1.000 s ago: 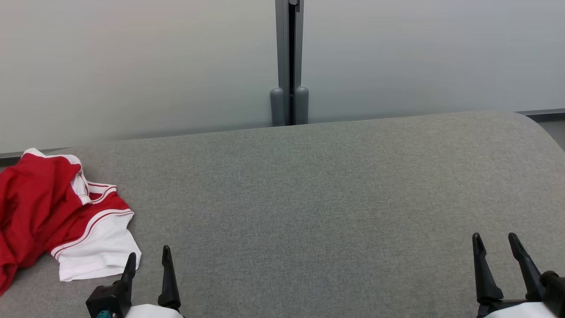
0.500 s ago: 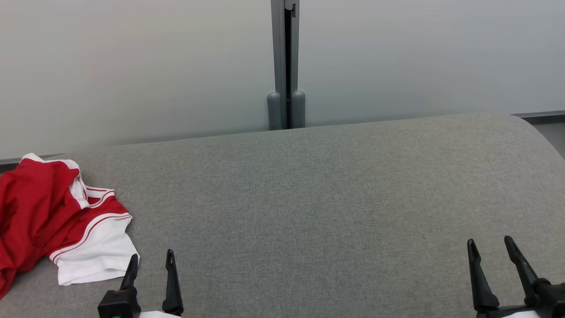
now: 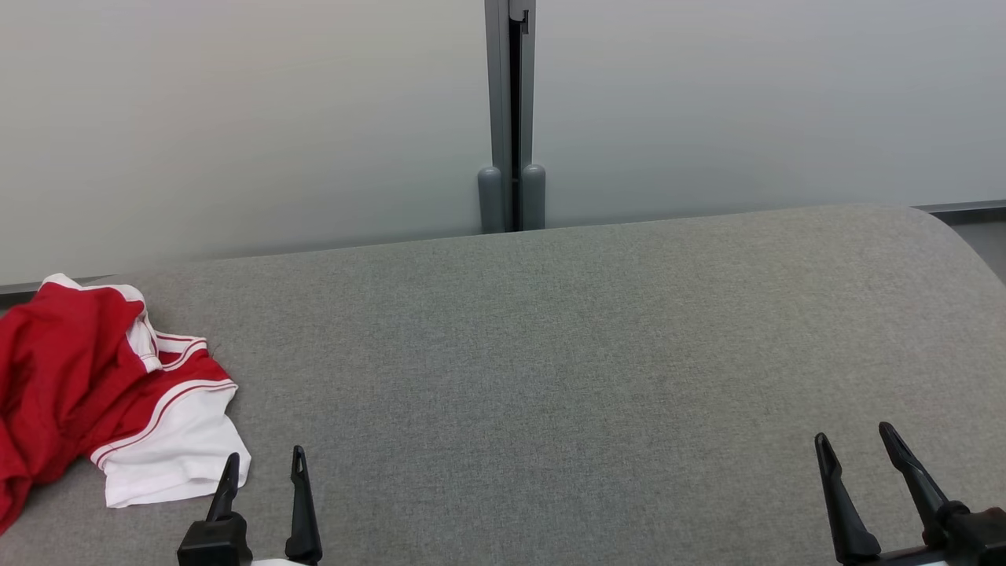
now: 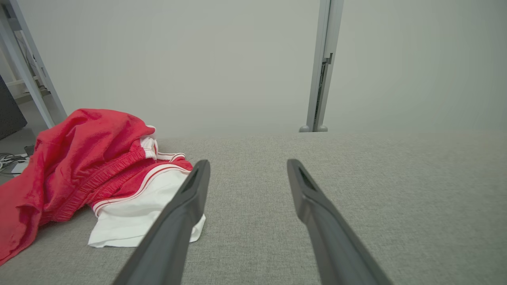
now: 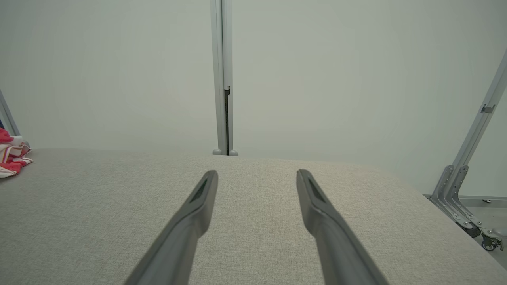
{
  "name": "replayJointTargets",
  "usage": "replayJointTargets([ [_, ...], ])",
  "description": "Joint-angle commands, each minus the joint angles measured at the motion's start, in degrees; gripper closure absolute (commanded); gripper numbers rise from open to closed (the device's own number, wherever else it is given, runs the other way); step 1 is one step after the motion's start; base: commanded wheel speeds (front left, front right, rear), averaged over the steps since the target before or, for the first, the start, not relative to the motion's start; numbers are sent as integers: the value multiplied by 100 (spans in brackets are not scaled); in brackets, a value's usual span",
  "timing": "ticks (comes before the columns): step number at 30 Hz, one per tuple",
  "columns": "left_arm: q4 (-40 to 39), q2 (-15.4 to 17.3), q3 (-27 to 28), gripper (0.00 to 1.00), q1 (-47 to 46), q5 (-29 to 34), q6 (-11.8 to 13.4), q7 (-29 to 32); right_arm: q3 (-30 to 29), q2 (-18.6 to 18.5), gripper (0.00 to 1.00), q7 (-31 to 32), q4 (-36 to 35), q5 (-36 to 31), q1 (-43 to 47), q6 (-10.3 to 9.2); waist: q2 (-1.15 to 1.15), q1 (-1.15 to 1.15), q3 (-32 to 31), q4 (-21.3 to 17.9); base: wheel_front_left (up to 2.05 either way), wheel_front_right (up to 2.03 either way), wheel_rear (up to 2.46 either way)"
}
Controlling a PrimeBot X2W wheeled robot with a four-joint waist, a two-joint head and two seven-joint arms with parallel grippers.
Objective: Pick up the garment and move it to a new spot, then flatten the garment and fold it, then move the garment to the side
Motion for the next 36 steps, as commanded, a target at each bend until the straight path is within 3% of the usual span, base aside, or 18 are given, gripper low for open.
replayJointTargets([
  [1,2,28,29,0,30,30,12,-10,-25,-10,0,-39,16,12,20,10,0,0,0,-4,0,0,0],
  [14,14,28,-20,0,-35,-4,17,-10,-65,-24,0,-36,26,24,23,10,0,0,14,52,0,0,0],
  [30,-31,27,99,0,78,57,-70,-7,235,29,0,-35,66,51,7,10,0,0,-46,1064,0,0,0],
  [36,-113,27,50,0,-157,-48,-51,-6,299,-55,0,-35,32,104,-58,10,0,0,161,1264,0,0,0],
])
